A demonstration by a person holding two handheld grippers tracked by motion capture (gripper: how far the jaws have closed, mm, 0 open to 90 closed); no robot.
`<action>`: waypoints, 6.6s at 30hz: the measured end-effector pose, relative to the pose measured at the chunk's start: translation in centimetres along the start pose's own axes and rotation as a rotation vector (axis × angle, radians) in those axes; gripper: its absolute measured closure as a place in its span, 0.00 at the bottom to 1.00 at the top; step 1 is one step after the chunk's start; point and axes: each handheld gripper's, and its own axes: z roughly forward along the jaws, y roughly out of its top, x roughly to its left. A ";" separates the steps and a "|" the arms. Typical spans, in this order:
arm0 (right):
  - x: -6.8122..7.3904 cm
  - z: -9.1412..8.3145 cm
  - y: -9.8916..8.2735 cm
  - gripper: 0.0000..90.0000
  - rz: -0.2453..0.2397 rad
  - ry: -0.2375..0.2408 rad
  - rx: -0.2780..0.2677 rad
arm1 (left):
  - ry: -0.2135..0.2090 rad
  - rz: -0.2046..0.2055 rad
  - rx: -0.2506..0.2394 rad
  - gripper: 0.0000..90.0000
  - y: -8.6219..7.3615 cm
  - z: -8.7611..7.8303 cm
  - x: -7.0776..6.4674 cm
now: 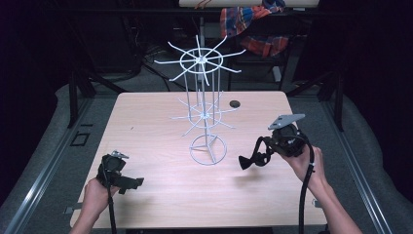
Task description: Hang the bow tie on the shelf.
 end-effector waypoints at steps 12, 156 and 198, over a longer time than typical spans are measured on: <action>-0.1 0.2 1.1 1.00 -0.005 0.007 -0.019 | -0.004 -0.004 -0.001 0.00 -0.1 -0.1 0.0; 0.9 4.1 6.2 1.00 -0.045 0.203 -0.123 | -0.020 0.015 0.002 0.00 -0.1 0.1 0.0; 1.2 3.8 5.0 0.44 -0.041 0.247 -0.099 | -0.021 0.018 0.004 0.00 0.0 0.3 -0.2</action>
